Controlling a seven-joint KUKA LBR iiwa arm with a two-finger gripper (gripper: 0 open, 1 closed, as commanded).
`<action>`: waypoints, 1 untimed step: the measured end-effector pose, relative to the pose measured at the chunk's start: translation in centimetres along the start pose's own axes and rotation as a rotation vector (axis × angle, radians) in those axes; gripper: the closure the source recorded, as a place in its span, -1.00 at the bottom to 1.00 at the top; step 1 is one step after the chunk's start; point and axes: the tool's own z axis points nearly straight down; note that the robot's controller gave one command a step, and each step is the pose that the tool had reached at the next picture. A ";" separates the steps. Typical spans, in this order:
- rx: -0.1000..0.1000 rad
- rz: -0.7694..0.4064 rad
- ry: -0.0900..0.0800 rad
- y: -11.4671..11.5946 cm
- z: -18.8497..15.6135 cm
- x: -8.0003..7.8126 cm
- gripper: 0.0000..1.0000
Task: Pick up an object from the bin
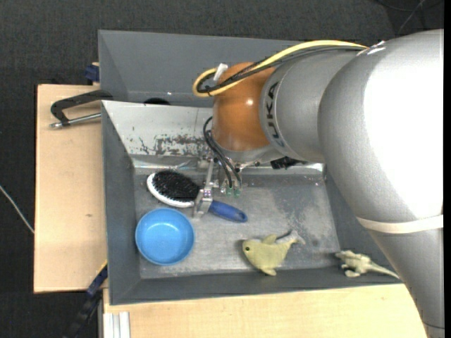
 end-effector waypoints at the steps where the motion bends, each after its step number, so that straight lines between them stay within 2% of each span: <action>1: -0.002 -0.002 -0.001 0.1 -0.1 -0.1 -1.00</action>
Offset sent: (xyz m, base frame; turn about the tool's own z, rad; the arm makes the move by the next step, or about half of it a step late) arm 0.0000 0.0000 0.0000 0.0000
